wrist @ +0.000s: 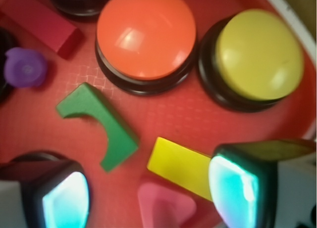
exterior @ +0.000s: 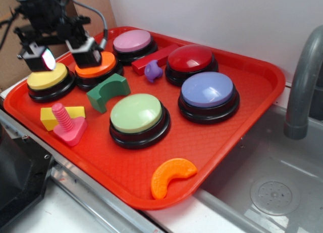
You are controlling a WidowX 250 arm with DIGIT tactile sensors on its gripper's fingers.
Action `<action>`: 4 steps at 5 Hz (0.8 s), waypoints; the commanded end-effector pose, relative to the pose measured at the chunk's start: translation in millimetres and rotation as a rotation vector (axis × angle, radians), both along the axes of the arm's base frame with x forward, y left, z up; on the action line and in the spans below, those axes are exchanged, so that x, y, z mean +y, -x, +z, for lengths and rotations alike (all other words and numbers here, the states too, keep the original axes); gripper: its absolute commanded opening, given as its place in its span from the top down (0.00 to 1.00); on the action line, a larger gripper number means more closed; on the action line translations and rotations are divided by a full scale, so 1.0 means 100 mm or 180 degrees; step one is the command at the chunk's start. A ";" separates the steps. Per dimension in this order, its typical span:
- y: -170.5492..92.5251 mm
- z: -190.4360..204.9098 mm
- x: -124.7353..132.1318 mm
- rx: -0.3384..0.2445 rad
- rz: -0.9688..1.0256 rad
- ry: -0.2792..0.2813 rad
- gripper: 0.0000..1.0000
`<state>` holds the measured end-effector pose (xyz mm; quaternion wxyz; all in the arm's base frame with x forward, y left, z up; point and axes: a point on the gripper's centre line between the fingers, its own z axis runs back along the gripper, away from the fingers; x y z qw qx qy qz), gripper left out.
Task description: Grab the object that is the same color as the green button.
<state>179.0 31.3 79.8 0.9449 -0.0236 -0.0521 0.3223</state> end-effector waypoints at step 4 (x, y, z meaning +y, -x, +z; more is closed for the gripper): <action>-0.25 -0.65 -0.04 -0.0111 0.0314 0.0082 0.00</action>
